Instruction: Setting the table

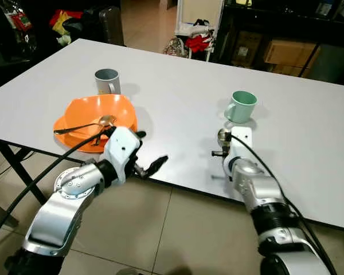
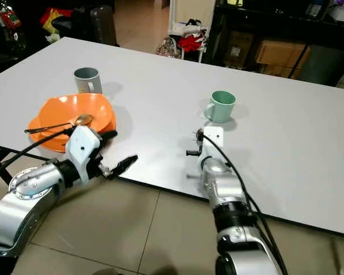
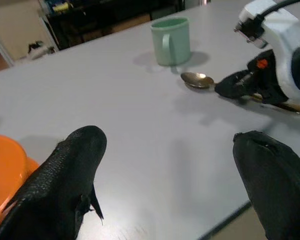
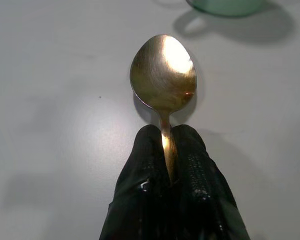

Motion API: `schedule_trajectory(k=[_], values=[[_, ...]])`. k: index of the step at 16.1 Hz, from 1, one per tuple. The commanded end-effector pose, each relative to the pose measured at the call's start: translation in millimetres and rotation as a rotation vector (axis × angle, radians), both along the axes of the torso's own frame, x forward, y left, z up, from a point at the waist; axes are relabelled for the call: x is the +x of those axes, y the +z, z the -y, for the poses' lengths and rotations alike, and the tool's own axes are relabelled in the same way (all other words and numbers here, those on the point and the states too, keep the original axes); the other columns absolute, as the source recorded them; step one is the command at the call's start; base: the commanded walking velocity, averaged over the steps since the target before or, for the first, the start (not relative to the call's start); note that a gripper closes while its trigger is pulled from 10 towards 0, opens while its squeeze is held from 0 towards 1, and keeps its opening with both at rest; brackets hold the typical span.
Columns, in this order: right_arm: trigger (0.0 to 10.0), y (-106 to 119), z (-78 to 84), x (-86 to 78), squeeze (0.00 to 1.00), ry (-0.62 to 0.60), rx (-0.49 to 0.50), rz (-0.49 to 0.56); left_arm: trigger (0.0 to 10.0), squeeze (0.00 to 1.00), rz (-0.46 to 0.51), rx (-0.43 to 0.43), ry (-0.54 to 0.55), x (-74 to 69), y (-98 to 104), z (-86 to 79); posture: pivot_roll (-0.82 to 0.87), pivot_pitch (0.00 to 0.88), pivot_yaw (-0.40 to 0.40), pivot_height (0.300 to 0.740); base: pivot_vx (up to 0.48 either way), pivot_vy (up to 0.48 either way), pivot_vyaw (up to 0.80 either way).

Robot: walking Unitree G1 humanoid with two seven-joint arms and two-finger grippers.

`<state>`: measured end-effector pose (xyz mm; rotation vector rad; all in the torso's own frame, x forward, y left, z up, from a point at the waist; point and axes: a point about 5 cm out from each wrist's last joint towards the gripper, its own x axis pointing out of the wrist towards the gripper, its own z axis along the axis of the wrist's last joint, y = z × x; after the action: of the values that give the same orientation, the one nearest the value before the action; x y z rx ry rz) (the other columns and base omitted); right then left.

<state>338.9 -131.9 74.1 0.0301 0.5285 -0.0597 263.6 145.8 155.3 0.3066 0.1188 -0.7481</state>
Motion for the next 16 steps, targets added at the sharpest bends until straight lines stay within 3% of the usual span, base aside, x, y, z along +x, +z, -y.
schedule_trajectory(k=[1,9,10,11,12,13,16], values=[[10.0,7.4,0.5,6.4,0.00,-0.033,0.014,0.040,10.0,0.00,0.007,-0.002,-0.031,-2.3,3.7,4.8,0.11,0.000,-0.041,0.740,0.000,0.000,0.00],[10.0,-4.6,-14.8,5.5,0.00,-0.068,0.070,-0.001,10.0,0.00,0.004,0.005,-0.042,-1.9,6.3,6.0,0.11,0.000,-0.039,0.740,0.000,0.000,0.00],[10.0,-5.3,-16.0,5.7,0.04,-0.068,0.076,-0.002,10.0,0.00,0.003,0.004,-0.043,-1.7,6.4,6.3,0.11,0.000,-0.040,0.740,0.000,0.000,0.00],[10.0,-5.8,-17.3,5.9,0.31,-0.069,0.082,-0.003,10.0,0.00,0.004,0.003,-0.044,-1.5,6.4,6.5,0.11,0.000,-0.040,0.740,0.000,0.000,0.00],[10.0,-5.5,-18.1,6.6,0.76,-0.074,0.084,0.000,10.0,0.00,0.004,0.002,-0.044,-1.1,6.5,6.7,0.12,0.000,-0.040,0.740,0.000,0.000,0.00],[10.0,-4.7,-19.3,7.2,1.00,-0.072,0.094,0.006,10.0,0.00,0.005,0.002,-0.044,-1.0,6.6,6.7,0.12,0.000,-0.040,0.740,0.000,0.000,0.00],[10.0,6.1,-20.6,12.7,1.00,-0.068,0.108,0.069,10.0,0.00,0.009,0.001,-0.041,1.2,7.6,6.1,0.11,0.000,-0.039,0.740,0.000,0.000,0.00]])
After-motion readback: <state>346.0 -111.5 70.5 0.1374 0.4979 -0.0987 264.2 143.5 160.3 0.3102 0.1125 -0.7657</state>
